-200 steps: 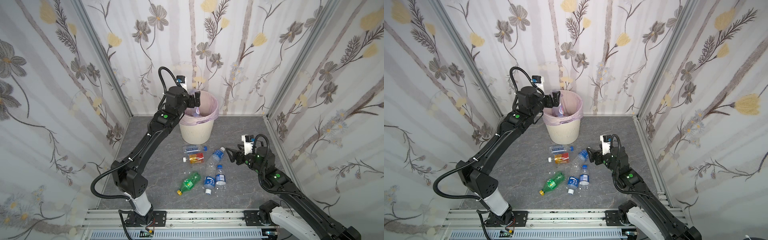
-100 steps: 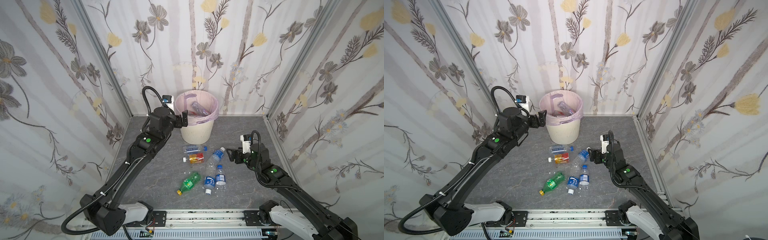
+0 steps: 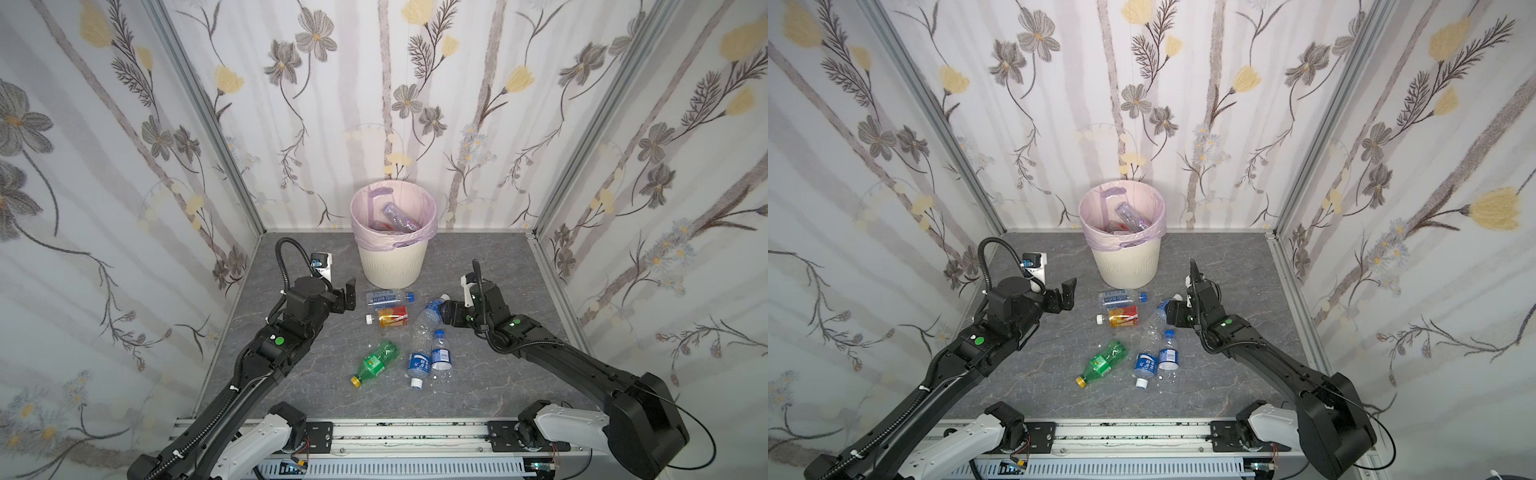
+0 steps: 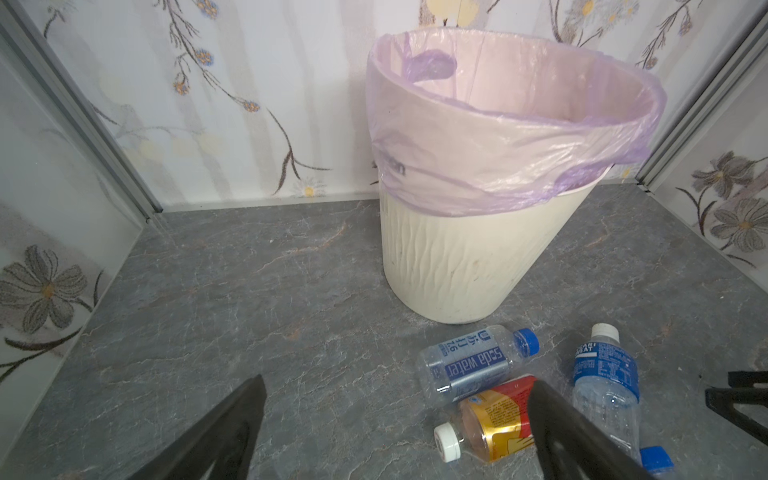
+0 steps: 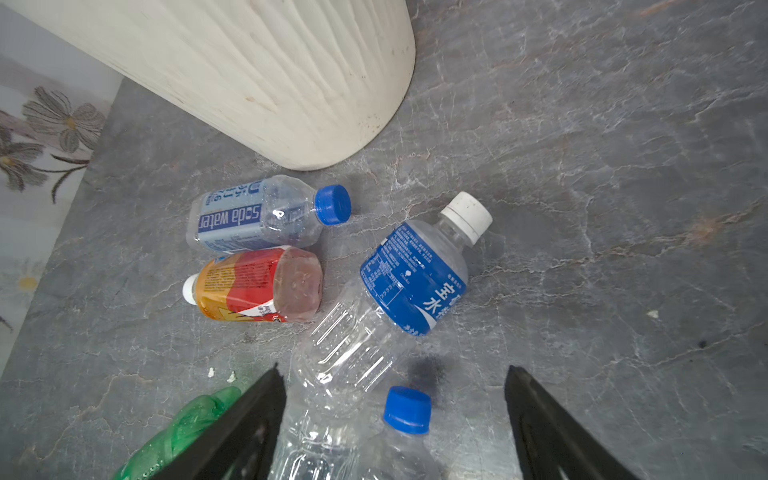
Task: Throw the plastic bottles in the bin
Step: 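Withdraw the left gripper while the right gripper lowers onto a blue-labelled water bottle, then grasp the blue-labelled water bottle with the right gripper and lift it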
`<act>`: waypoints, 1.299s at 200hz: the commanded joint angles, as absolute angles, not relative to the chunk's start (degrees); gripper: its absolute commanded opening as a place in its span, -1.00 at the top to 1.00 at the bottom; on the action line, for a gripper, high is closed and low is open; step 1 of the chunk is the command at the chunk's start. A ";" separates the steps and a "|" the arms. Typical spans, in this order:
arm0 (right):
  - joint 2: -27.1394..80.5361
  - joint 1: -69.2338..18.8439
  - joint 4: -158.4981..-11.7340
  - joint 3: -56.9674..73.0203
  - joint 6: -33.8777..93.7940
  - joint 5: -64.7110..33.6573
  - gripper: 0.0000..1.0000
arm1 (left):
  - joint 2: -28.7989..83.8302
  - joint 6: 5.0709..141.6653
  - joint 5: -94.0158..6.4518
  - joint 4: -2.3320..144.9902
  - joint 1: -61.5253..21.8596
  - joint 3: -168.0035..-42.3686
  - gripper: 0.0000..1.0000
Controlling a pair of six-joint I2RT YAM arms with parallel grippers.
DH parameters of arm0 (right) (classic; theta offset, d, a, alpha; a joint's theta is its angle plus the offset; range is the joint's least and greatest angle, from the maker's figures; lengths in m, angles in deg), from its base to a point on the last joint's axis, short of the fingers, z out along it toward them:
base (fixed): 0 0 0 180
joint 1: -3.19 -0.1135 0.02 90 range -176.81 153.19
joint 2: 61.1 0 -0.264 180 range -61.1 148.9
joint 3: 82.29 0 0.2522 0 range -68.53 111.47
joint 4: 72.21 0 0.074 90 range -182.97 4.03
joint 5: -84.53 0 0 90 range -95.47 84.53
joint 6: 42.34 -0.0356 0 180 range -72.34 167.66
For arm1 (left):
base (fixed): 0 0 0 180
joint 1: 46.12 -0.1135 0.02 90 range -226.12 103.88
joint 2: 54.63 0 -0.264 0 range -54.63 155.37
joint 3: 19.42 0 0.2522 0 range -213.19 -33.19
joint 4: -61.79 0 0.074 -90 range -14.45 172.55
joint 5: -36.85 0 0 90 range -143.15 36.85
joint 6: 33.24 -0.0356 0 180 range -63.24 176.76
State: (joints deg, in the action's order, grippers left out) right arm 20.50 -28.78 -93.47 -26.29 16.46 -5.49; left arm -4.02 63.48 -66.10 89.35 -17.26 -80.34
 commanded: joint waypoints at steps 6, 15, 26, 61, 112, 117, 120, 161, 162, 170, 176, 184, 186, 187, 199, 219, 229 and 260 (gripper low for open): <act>25.47 -29.88 -90.16 -23.44 12.98 -4.62 -0.65 | -5.45 65.22 -65.23 88.35 -17.36 -78.45 -1.00; 26.84 -30.06 -88.81 -23.53 12.07 -3.89 -0.64 | -5.90 65.23 -64.94 88.38 -17.38 -77.80 -1.00; 28.68 -30.14 -87.22 -23.61 11.14 -4.08 -0.64 | -6.49 65.47 -64.68 88.49 -17.42 -77.04 -1.00; 36.45 -30.89 -85.10 -21.25 10.30 -6.98 -0.60 | -8.49 65.81 -62.96 88.63 -17.47 -74.26 -1.00; 44.37 -31.04 -83.46 -17.17 10.03 -9.14 -0.55 | -10.83 65.73 -62.30 88.98 -17.46 -72.74 -1.00; 45.07 -30.99 -83.38 -16.72 10.06 -9.16 -0.54 | -10.99 65.50 -62.29 89.00 -17.43 -72.66 -1.00; 45.49 -30.97 -83.41 -16.29 10.12 -9.15 -0.53 | -11.03 65.39 -62.19 89.00 -17.46 -72.65 -1.00; 50.17 -30.75 -84.03 -12.45 10.55 -9.43 -0.45 | -11.91 64.34 -61.59 89.08 -17.47 -72.47 -1.00; 50.25 -30.75 -84.07 -12.37 10.56 -9.43 -0.45 | -11.91 64.33 -61.63 89.08 -17.47 -72.47 -1.00; 50.72 -30.72 -84.12 -11.94 10.69 -9.28 -0.43 | -11.91 64.32 -61.55 89.16 -17.49 -72.47 -1.00; 50.93 -30.72 -84.08 -11.77 10.89 -9.02 -0.41 | -11.96 64.26 -61.53 89.17 -17.48 -72.47 -1.00; 51.04 -30.57 -84.24 -11.54 11.15 -8.50 -0.39 | -11.91 64.31 -61.47 89.17 -17.46 -72.47 -1.00; 51.00 -30.56 -84.28 -11.50 11.24 -8.41 -0.37 | -11.91 64.36 -61.43 89.22 -17.47 -72.47 -1.00; 51.02 -30.56 -84.29 -11.45 11.26 -8.35 -0.37 | -11.91 64.38 -61.42 89.24 -17.47 -72.47 -1.00; 50.89 -30.30 -84.55 -11.31 11.86 -7.56 -0.31 | -11.88 64.37 -61.44 89.26 -17.45 -72.47 -1.00; 49.79 -29.64 -84.90 -11.40 13.13 -6.53 -0.19 | -11.74 64.34 -61.57 89.26 -17.47 -72.47 -1.00; 48.87 -29.22 -85.07 -11.48 14.20 -6.32 -0.15 | -11.65 64.40 -61.52 89.26 -17.47 -72.50 -1.00; 43.41 -28.86 -85.95 -12.64 17.08 -3.69 -0.15 | -11.26 64.57 -61.29 89.31 -17.47 -72.41 -1.00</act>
State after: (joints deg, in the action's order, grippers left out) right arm 46.88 -29.00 -86.55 -12.02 13.90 -6.71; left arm -11.58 64.44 -61.51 89.94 -17.37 -72.56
